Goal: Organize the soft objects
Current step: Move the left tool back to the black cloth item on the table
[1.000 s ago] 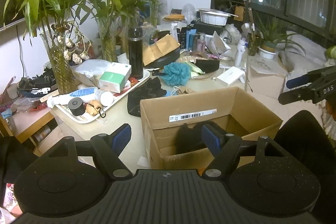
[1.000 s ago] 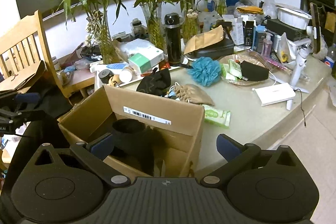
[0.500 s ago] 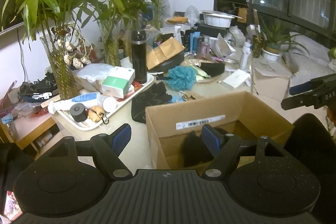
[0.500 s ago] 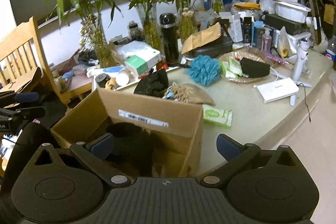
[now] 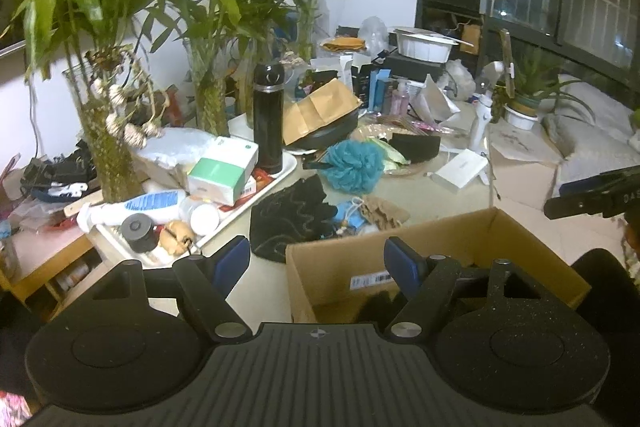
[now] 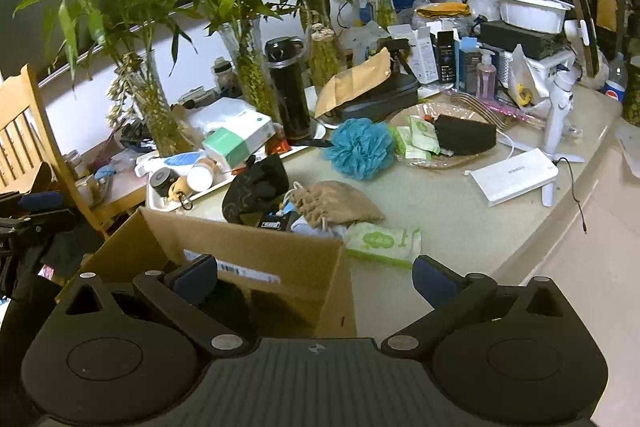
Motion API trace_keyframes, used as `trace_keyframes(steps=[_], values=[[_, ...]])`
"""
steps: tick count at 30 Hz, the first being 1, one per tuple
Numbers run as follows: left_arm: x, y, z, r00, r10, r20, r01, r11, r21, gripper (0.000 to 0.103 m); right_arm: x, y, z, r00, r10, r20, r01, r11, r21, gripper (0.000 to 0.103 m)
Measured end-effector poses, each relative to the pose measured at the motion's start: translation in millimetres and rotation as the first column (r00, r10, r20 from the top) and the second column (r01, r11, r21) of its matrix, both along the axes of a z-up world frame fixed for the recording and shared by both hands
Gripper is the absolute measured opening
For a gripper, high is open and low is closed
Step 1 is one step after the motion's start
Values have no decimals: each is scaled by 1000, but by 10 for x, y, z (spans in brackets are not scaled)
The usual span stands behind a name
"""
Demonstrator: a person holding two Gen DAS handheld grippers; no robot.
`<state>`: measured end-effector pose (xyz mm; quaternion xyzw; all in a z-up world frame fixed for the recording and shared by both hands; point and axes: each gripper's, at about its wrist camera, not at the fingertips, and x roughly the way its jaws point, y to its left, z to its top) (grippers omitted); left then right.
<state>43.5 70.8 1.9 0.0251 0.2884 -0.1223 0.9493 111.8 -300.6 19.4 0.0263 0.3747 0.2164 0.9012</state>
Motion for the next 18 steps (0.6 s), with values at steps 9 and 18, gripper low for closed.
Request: trace_keyframes(steps=[9, 18], values=[[331, -17, 56, 999, -31, 26, 30, 998, 46, 74, 224, 13, -43, 1000, 10, -13, -10, 1000, -18, 103], [678, -20, -14, 998, -57, 6, 56, 997, 60, 73, 429, 22, -79, 999, 24, -20, -25, 999, -34, 103]])
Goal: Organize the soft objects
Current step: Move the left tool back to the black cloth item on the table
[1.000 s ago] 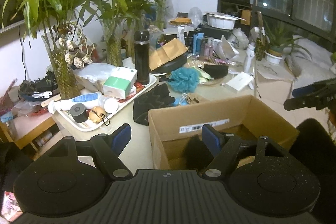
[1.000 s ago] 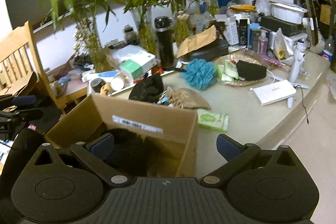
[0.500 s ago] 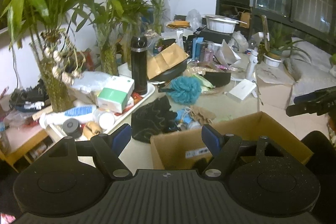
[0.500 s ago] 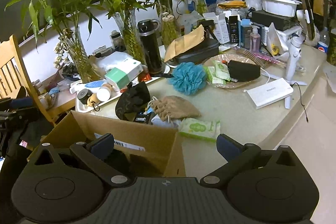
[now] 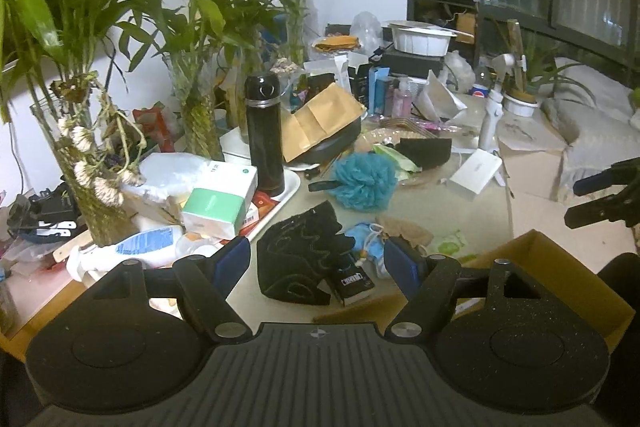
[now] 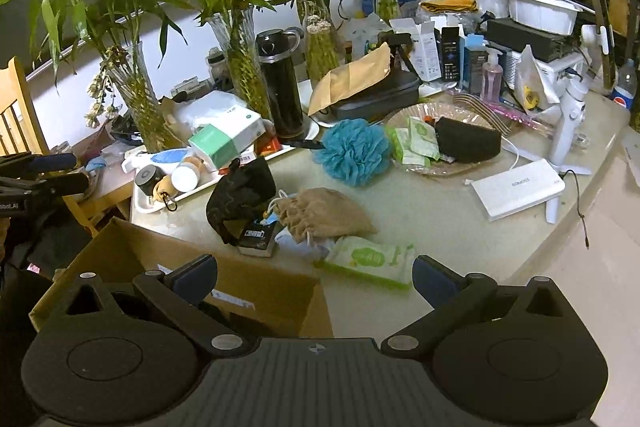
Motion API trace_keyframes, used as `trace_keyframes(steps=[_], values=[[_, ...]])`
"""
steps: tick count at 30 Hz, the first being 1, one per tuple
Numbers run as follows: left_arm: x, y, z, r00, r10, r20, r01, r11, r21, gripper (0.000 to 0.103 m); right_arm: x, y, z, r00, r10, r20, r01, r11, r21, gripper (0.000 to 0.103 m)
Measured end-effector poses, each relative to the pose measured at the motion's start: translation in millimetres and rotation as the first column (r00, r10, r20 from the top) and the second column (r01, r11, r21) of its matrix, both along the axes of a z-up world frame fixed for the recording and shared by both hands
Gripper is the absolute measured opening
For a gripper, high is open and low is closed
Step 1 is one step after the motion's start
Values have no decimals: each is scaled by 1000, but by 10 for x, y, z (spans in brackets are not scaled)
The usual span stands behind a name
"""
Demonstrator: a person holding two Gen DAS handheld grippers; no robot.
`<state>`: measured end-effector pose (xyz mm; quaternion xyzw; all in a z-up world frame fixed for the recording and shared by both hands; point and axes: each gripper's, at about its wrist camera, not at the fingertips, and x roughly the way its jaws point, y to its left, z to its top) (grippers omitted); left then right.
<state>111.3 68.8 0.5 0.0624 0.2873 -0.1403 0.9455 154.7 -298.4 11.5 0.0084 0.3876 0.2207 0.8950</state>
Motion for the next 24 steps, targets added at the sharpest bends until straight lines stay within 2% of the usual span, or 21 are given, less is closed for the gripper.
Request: trace_keyframes(steps=[10, 20, 24], values=[[398, -13, -195, 998, -31, -49, 31, 999, -13, 73, 242, -105, -178, 998, -50, -41, 51, 998, 21, 103], [813, -74, -407, 996, -74, -55, 76, 996, 36, 73, 339, -131, -335, 996, -52, -69, 55, 998, 40, 103], [946, -91, -496, 994, -95, -48, 97, 994, 48, 66, 367, -114, -363, 997, -36, -70, 38, 999, 36, 103]])
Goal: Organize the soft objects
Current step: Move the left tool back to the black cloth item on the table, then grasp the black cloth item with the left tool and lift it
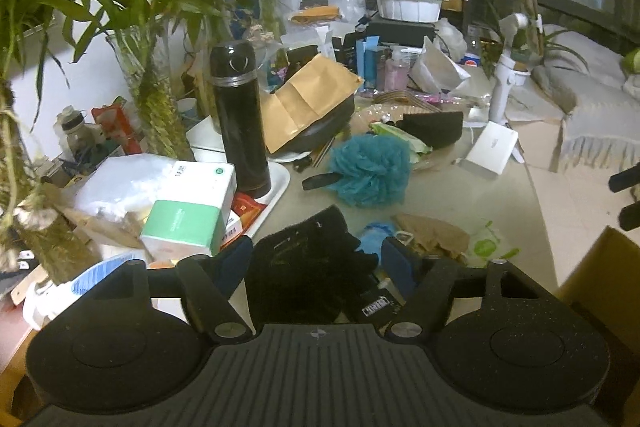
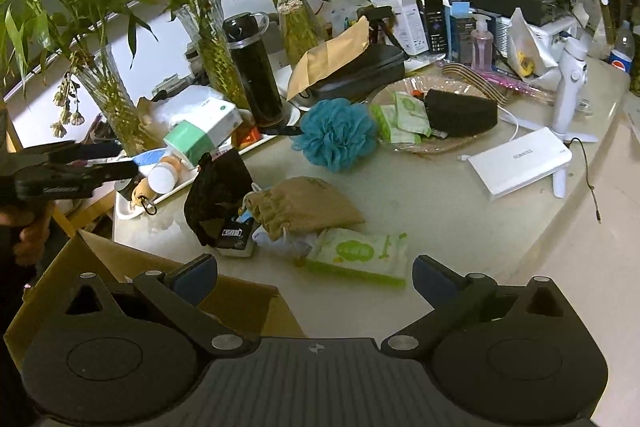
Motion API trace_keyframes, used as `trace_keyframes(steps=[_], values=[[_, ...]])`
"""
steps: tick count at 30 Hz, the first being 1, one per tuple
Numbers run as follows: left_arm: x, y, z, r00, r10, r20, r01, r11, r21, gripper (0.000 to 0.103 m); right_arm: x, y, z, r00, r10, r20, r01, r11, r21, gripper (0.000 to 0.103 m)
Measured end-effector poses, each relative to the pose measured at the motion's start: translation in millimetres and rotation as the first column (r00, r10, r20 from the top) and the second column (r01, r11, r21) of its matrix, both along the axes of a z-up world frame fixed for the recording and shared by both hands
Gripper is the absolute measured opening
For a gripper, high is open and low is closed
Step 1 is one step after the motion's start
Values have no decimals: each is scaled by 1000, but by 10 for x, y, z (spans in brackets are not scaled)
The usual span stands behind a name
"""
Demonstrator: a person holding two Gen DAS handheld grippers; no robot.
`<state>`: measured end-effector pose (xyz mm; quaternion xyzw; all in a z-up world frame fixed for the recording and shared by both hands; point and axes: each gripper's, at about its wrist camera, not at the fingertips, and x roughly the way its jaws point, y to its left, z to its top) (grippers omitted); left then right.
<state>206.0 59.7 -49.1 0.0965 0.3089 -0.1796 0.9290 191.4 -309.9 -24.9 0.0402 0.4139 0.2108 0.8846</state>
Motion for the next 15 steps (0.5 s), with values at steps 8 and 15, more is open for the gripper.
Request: trace_keyframes(steps=[8, 15], values=[[290, 1, -206, 999, -5, -34, 6, 1000, 22, 52, 115, -38, -58, 999, -32, -7, 32, 999, 10, 103], [577, -44, -378, 997, -28, -73, 31, 999, 28, 40, 186, -51, -130, 999, -46, -15, 46, 999, 13, 103]])
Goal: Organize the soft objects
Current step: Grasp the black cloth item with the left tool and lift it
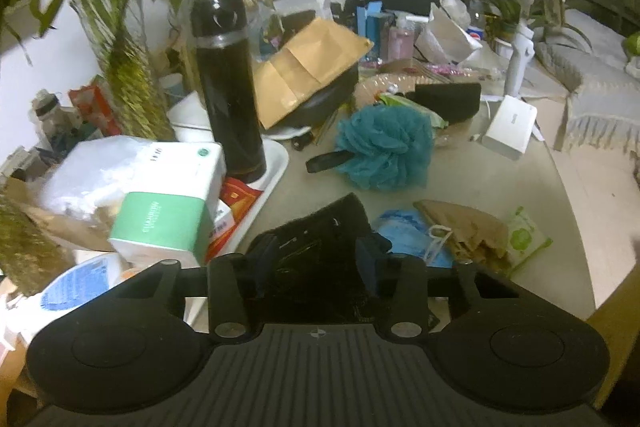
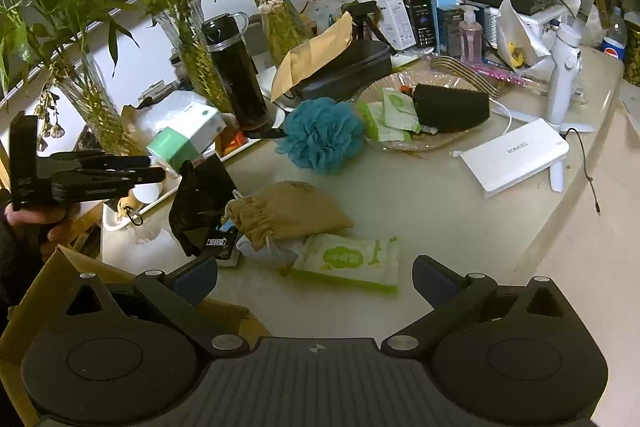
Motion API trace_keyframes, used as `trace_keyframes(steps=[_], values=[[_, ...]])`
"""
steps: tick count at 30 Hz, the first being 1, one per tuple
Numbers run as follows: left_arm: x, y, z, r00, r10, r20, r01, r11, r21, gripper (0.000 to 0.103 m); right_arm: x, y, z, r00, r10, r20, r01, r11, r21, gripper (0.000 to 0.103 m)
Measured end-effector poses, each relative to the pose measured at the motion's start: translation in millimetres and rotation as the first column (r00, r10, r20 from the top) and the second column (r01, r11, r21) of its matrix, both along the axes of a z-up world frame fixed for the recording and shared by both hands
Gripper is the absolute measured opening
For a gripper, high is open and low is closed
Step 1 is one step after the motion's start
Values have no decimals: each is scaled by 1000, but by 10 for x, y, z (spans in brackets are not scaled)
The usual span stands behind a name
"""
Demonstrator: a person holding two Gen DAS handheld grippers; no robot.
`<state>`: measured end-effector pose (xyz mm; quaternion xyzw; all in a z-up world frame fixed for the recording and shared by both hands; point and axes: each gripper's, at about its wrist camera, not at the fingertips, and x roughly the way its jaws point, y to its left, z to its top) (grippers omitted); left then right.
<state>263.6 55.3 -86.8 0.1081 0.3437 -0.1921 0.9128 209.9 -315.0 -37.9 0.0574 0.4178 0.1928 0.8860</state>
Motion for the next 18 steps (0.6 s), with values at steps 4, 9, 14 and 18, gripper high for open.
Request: trace_keyframes(steps=[4, 9, 14, 18], values=[[148, -43, -121, 999, -18, -27, 18, 1000, 6, 37, 24, -15, -24, 1000, -7, -6, 7, 1000, -1, 103], [248, -64, -210, 998, -37, -43, 36, 999, -20, 25, 49, -60, -52, 1000, -17, -11, 17, 1000, -6, 103], [336, -56, -263, 997, -29, -78, 25, 998, -53, 4, 85, -116, -92, 999, -36, -18, 36, 999, -5, 103], [295, -28, -211, 998, -5, -65, 1, 998, -63, 3, 103, -136, -111, 999, -43, -21, 43, 999, -6, 103]])
